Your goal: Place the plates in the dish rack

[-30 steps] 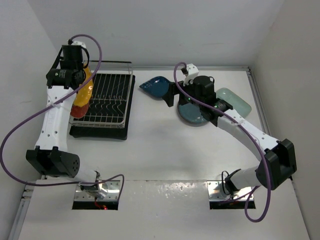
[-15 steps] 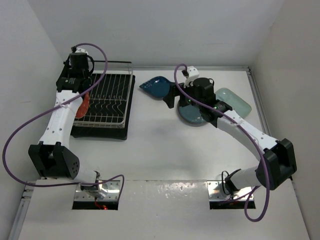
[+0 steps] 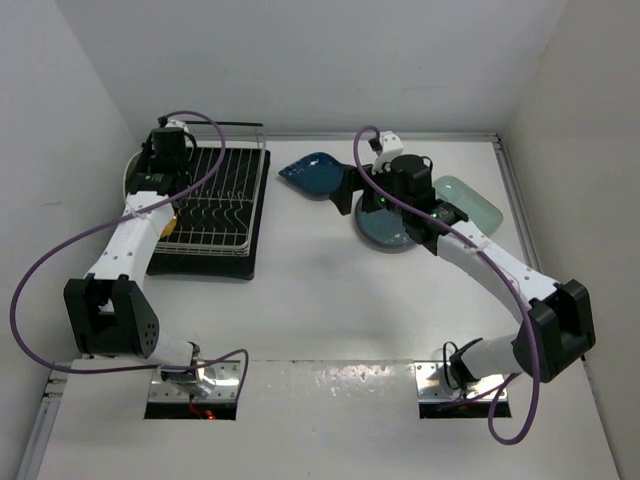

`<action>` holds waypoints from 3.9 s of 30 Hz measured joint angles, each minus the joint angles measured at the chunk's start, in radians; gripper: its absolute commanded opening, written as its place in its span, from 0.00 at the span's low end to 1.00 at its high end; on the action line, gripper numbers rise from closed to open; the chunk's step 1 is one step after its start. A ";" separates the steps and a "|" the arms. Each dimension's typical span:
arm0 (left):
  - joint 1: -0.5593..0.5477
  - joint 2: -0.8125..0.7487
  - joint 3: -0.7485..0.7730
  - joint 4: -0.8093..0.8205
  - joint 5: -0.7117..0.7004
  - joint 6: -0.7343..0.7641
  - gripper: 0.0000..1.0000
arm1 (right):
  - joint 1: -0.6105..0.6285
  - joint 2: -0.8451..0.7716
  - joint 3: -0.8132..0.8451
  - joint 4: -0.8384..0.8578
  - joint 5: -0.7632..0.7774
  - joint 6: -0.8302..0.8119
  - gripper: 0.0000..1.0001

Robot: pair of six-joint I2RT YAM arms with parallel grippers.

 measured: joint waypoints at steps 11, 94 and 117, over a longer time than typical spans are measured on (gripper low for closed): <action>0.058 -0.001 -0.090 0.040 0.133 -0.040 0.00 | -0.018 -0.010 -0.012 -0.004 -0.013 0.008 1.00; -0.197 0.203 0.465 -0.620 1.435 -0.097 0.00 | -0.185 0.194 0.048 0.267 -0.692 0.242 0.11; -0.068 0.009 0.538 -0.539 0.297 -0.125 0.00 | -0.132 0.104 0.078 0.171 -0.409 0.288 1.00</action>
